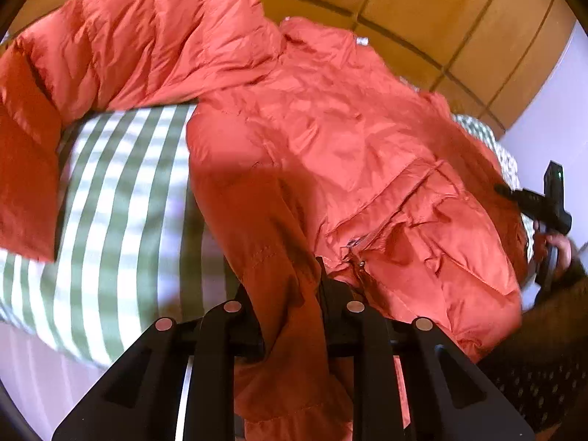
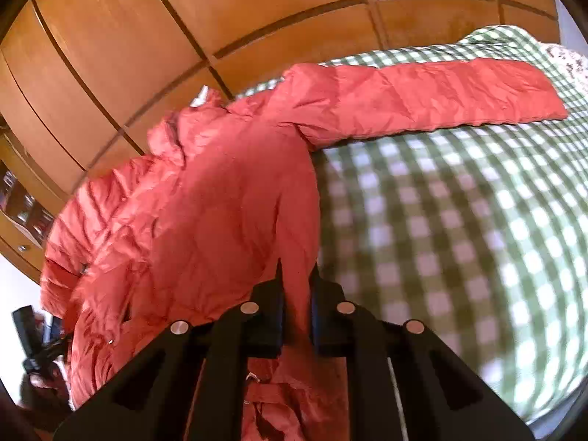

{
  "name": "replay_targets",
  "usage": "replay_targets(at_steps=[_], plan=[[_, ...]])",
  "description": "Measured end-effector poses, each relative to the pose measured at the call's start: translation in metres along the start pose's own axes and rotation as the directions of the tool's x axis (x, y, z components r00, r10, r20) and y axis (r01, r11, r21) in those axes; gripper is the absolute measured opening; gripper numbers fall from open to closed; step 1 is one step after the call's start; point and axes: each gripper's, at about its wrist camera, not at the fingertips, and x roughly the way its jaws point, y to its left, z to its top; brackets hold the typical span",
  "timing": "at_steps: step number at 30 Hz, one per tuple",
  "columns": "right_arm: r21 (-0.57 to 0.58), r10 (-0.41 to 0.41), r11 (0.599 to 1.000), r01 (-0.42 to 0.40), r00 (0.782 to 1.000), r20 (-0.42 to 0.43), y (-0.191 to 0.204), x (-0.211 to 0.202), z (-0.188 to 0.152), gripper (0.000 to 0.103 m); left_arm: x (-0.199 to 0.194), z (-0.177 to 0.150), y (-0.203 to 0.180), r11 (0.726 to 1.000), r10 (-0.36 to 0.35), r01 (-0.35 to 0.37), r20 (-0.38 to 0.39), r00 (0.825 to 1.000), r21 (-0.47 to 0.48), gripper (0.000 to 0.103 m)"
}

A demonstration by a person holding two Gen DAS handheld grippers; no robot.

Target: Fold small clothes

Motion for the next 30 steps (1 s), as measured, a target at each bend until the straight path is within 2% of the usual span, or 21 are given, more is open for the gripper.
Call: replay_targets(at_steps=[1,2,3,4,5,7,8,10,12,14,15,16,18,21,22,23,25,28,29,30], plan=[[-0.002,-0.018,1.0,0.018,0.999,-0.034,-0.003,0.008,-0.004,0.013,0.001,-0.003,0.002,1.0,-0.01,0.01,-0.013,1.0,-0.003,0.02],[-0.004,-0.038,0.999,0.037,0.998,-0.047,-0.002,0.016,-0.003,0.022,0.001,-0.004,0.004,1.0,-0.017,0.017,-0.02,1.0,-0.006,0.026],[-0.017,-0.055,0.998,0.054,0.998,-0.042,-0.001,0.015,-0.003,0.026,-0.001,-0.001,0.005,1.0,-0.009,0.009,-0.015,1.0,-0.009,0.031],[-0.025,-0.076,0.997,0.075,0.997,-0.031,0.001,0.014,0.0,0.034,-0.004,0.003,0.007,1.0,-0.009,0.009,-0.003,1.0,-0.014,0.046],[-0.041,-0.119,0.992,0.119,0.993,0.016,0.007,0.007,0.007,0.049,-0.009,0.007,0.009,1.0,-0.019,0.019,0.018,1.0,-0.022,0.064],[-0.053,-0.159,0.985,0.167,0.978,0.132,0.018,-0.008,0.02,0.055,-0.023,0.016,0.014,0.999,-0.022,0.025,0.1,0.995,-0.036,0.086],[-0.057,-0.166,0.982,0.178,0.97,0.178,0.026,-0.013,0.029,0.059,-0.029,0.021,0.018,0.999,0.012,-0.005,0.155,0.988,-0.04,0.088],[-0.094,-0.16,0.978,0.184,0.962,0.22,0.048,-0.011,0.049,0.064,-0.034,0.032,0.031,0.996,0.071,-0.058,0.201,0.977,-0.072,0.088],[-0.17,-0.127,0.971,0.166,0.968,0.217,0.077,0.007,0.065,0.065,-0.033,0.045,0.05,0.986,0.102,-0.069,0.227,0.968,-0.151,0.088],[-0.243,-0.098,0.959,0.145,0.976,0.193,0.107,0.035,0.075,0.065,-0.035,0.057,0.066,0.971,0.105,-0.044,0.255,0.961,-0.234,0.088],[-0.27,-0.086,0.953,0.135,0.979,0.185,0.113,0.042,0.072,0.065,-0.036,0.07,0.074,0.963,0.079,-0.002,0.279,0.957,-0.268,0.088],[-0.298,-0.08,0.946,0.13,0.981,0.177,0.122,0.055,0.075,0.065,-0.039,0.08,0.079,0.96,0.073,0.014,0.299,0.951,-0.278,0.088],[-0.346,-0.091,0.927,0.146,0.981,0.17,0.138,0.086,0.079,0.065,-0.044,0.106,0.081,0.964,0.107,-0.012,0.345,0.932,-0.265,0.088],[-0.396,-0.153,0.898,0.191,0.98,0.125,0.142,0.123,0.068,0.065,-0.041,0.143,0.085,0.97,0.202,-0.133,0.376,0.904,-0.203,0.088],[-0.401,-0.183,0.892,0.208,0.978,0.1,0.139,0.137,0.062,0.067,-0.036,0.157,0.096,0.955,0.272,-0.203,0.369,0.889,-0.217,0.088],[-0.401,-0.195,0.89,0.216,0.976,0.093,0.135,0.147,0.056,0.068,-0.031,0.168,0.109,0.94,0.316,-0.24,0.356,0.879,-0.242,0.088],[-0.398,-0.189,0.892,0.215,0.977,0.103,0.133,0.149,0.054,0.069,-0.016,0.185,0.144,0.907,0.377,-0.286,0.299,0.877,-0.308,0.086],[-0.382,-0.179,0.901,0.205,0.978,0.104,0.128,0.15,0.054,0.072,0.009,0.196,0.198,0.837,0.474,-0.376,0.184,0.861,-0.398,0.075],[-0.379,-0.176,0.903,0.201,0.979,0.102,0.125,0.151,0.054,0.073,0.017,0.196,0.214,0.806,0.513,-0.418,0.141,0.847,-0.418,0.074],[-0.376,-0.173,0.905,0.198,0.98,0.099,0.124,0.151,0.054,0.073,0.022,0.193,0.227,0.767,0.56,-0.468,0.1,0.823,-0.439,0.074]])
